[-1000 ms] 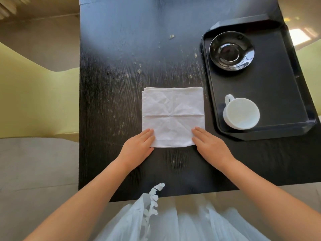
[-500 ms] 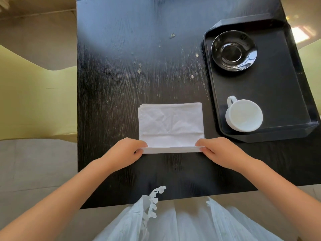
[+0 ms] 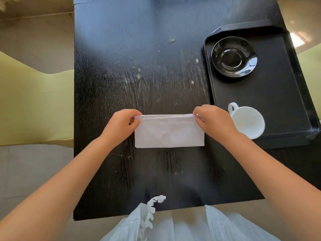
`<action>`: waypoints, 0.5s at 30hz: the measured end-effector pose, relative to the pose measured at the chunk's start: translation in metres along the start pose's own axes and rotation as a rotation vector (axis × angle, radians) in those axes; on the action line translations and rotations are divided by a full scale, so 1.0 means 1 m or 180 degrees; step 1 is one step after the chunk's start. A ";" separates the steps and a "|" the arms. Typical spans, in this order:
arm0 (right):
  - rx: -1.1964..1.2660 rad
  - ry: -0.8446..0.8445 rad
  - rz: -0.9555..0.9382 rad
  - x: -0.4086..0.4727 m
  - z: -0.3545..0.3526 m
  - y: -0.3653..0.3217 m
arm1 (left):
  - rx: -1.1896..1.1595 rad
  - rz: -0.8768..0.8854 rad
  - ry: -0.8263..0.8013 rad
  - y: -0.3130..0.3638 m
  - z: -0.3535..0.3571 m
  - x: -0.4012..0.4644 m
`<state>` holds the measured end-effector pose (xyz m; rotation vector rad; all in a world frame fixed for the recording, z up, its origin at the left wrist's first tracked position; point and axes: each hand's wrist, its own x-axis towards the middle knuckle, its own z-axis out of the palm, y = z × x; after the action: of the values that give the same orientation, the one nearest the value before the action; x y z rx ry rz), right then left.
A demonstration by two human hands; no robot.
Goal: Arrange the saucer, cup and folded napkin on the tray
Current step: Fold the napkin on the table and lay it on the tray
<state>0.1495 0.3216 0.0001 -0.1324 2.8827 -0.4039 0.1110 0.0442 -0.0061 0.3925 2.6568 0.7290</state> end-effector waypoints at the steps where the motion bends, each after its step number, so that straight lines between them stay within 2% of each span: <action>1: -0.0060 0.0049 0.0030 0.005 0.004 0.000 | 0.0154 -0.0052 0.0120 -0.002 0.006 0.002; 5: 0.0119 0.0743 0.0006 -0.002 0.025 -0.007 | 0.0468 -0.0155 0.0789 -0.002 0.028 -0.007; 7: 0.0070 0.0950 0.0004 -0.015 0.040 -0.016 | 0.0723 -0.0078 0.0887 0.007 0.042 -0.018; 12: -0.0129 0.0412 -0.0165 -0.037 0.083 -0.041 | 0.1094 0.0585 0.0349 0.029 0.095 -0.027; 15: -0.0273 0.0145 -0.0065 -0.025 0.100 -0.048 | 0.1075 0.0553 0.0213 0.028 0.117 -0.013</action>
<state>0.2004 0.2524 -0.0746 -0.1691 2.9467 -0.2904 0.1749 0.1140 -0.0816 0.7063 2.8381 0.3411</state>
